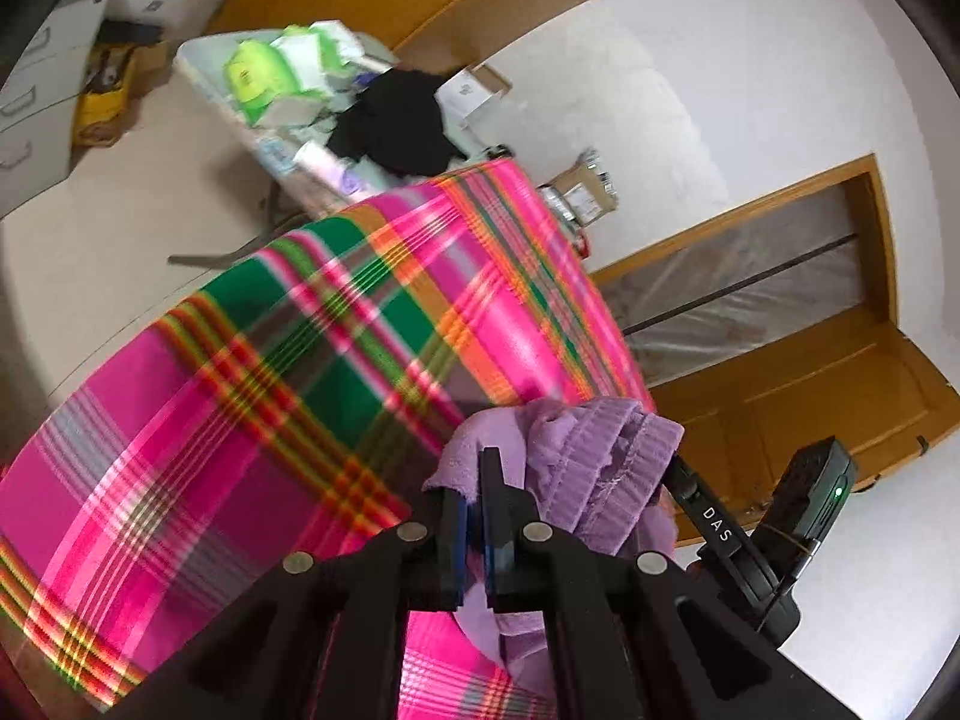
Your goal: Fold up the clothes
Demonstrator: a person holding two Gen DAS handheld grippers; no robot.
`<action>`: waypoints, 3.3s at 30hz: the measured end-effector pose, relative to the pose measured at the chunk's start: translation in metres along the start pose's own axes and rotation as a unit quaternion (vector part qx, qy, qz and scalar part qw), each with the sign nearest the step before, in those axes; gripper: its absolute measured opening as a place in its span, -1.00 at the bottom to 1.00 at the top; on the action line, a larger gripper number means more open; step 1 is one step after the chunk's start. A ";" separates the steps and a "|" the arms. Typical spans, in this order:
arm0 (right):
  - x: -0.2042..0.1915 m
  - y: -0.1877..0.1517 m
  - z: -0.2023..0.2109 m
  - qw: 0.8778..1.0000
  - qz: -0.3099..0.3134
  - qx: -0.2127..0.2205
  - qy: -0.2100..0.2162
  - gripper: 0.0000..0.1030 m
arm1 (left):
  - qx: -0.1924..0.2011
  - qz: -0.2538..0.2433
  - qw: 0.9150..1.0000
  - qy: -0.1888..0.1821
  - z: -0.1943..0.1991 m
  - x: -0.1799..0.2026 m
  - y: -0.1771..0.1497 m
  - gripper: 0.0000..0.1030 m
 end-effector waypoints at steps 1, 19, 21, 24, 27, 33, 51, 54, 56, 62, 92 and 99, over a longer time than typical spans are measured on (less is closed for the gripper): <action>-0.001 -0.003 -0.003 1.000 0.001 -0.010 0.000 -0.72 | 0.001 -0.001 1.000 0.005 0.001 -0.002 -0.001 -0.94; 0.001 -0.032 0.034 0.996 0.056 -0.064 -0.014 -0.18 | 0.022 -0.057 0.997 0.055 0.031 0.012 -0.017 -0.51; -0.001 -0.033 0.047 0.996 0.077 -0.045 -0.018 -0.18 | 0.011 -0.081 0.995 0.051 0.025 0.025 -0.025 -0.43; 0.004 -0.034 0.067 0.995 0.092 -0.015 -0.037 -0.18 | -0.005 -0.117 0.992 0.046 0.017 0.046 -0.036 -0.42; 0.020 -0.043 0.083 0.997 0.061 -0.007 -0.036 -0.18 | -0.023 -0.159 0.986 0.050 0.006 0.065 -0.050 -0.39; 0.047 -0.089 0.109 0.995 0.061 -0.007 -0.085 -0.17 | -0.081 -0.247 0.963 0.076 -0.032 0.096 -0.084 -0.37; 0.066 -0.189 0.111 0.997 -0.009 -0.048 -0.065 -0.15 | -0.128 -0.372 0.896 0.206 -0.087 0.101 -0.138 -0.37; 0.062 -0.196 0.108 0.996 -0.003 -0.053 -0.064 -0.15 | -0.126 -0.399 0.884 0.209 -0.090 0.107 -0.146 -0.37; 0.059 -0.199 0.105 0.997 -0.007 -0.057 -0.056 -0.15 | -0.135 -0.404 0.879 0.217 -0.096 0.105 -0.149 -0.37; 0.050 -0.210 0.104 0.997 0.002 -0.062 -0.047 -0.15 | -0.093 -0.436 0.854 0.267 -0.098 0.105 -0.141 -0.37; 0.044 -0.215 0.111 0.994 0.059 -0.022 -0.093 -0.15 | -0.047 -0.281 0.954 0.088 -0.047 0.148 -0.047 -0.92; 0.053 -0.203 0.114 0.995 0.032 0.000 -0.090 -0.15 | -0.030 -0.270 0.960 0.072 -0.039 0.156 -0.036 -0.92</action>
Point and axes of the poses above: each gripper's, at about its wrist camera, not at the fingertips, and z roughly against the way its jaws point, x to its right, y to its top, the point moved 8 cm from there along -z, roughly the way its jaws point, and after that the axes turned 7 degrees about -x, right-handed, at the moved point
